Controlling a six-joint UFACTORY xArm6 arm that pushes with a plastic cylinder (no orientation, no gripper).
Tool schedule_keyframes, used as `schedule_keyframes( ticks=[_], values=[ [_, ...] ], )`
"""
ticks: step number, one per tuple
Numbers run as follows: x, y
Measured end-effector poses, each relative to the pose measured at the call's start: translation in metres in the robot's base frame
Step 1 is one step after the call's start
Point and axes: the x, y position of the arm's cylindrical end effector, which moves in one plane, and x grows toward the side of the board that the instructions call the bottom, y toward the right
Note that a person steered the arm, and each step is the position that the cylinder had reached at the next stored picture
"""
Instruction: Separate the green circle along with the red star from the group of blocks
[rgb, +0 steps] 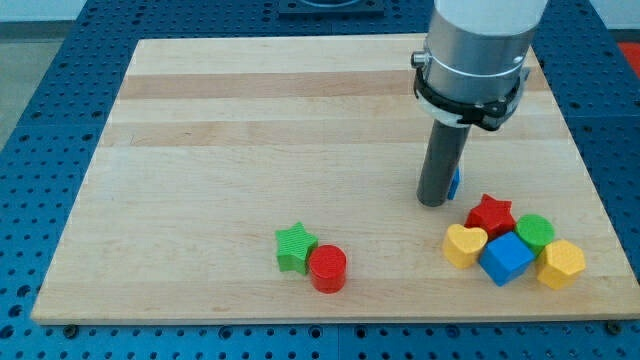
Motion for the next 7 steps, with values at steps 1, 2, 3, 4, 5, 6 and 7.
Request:
schedule_keyframes(
  ticks=[1, 2, 3, 4, 5, 6, 7],
  values=[
    [-0.002, 0.002],
    [-0.006, 0.038],
    [-0.008, 0.088],
    [-0.001, 0.145],
    [0.043, 0.177],
    [0.091, 0.189],
    [0.097, 0.162]
  ],
)
